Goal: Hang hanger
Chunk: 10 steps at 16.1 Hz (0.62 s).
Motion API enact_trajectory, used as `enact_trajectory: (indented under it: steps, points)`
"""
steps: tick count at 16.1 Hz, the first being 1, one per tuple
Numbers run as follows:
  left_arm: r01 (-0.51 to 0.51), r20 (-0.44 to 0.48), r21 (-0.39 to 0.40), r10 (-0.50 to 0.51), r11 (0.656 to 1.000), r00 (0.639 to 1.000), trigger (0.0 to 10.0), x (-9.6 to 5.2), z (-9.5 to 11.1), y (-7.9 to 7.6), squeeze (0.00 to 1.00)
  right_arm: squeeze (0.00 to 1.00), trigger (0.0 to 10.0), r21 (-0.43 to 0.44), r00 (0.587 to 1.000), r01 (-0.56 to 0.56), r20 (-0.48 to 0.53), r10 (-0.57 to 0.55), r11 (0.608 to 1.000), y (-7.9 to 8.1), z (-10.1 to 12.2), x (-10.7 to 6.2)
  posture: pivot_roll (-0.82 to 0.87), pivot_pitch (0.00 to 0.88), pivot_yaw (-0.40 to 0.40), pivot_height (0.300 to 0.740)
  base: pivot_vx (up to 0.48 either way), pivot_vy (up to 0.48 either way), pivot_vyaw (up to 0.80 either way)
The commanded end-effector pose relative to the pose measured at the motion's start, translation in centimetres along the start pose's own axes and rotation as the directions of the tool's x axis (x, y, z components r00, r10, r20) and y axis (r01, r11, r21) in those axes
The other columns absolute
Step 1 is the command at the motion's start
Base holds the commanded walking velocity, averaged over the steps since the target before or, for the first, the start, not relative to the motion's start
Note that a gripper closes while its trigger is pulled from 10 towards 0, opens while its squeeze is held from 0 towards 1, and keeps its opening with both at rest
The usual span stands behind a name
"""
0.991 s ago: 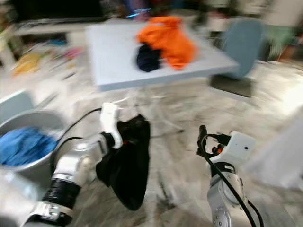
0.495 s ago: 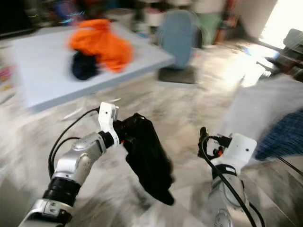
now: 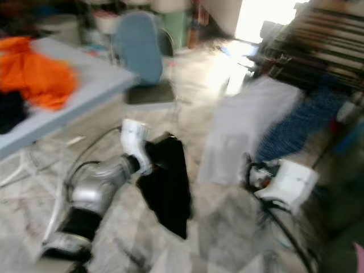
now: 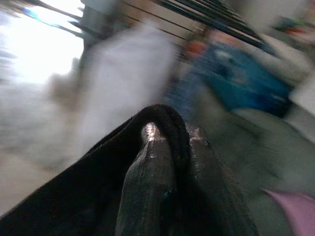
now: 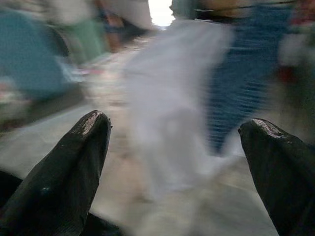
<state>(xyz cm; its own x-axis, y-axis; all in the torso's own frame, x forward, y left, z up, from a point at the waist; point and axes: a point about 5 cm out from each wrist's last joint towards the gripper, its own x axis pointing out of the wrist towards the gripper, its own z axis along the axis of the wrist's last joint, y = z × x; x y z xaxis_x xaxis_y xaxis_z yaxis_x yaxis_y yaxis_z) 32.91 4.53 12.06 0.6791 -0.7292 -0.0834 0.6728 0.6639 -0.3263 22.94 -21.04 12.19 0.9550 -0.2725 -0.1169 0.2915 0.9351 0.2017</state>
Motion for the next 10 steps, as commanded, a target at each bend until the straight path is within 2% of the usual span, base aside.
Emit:
enact_trajectory:
  steps: [1,10]
  points:
    - [-0.019,0.034,0.044,0.017,0.999,0.999,10.0,-0.38,1.34,0.70,0.00,0.00,10.0,0.014,1.000,-0.023,0.021,0.023,1.000,0.85,0.49,0.05,0.01,0.000,-0.052,0.740,0.315,0.240,-0.79]
    - [-0.020,0.010,0.074,0.019,0.997,1.000,10.0,-0.18,1.27,1.00,0.00,0.00,10.0,0.024,1.000,-0.016,0.026,0.015,1.000,1.33,0.38,0.19,0.01,0.000,-0.042,0.740,0.317,0.343,-0.79]
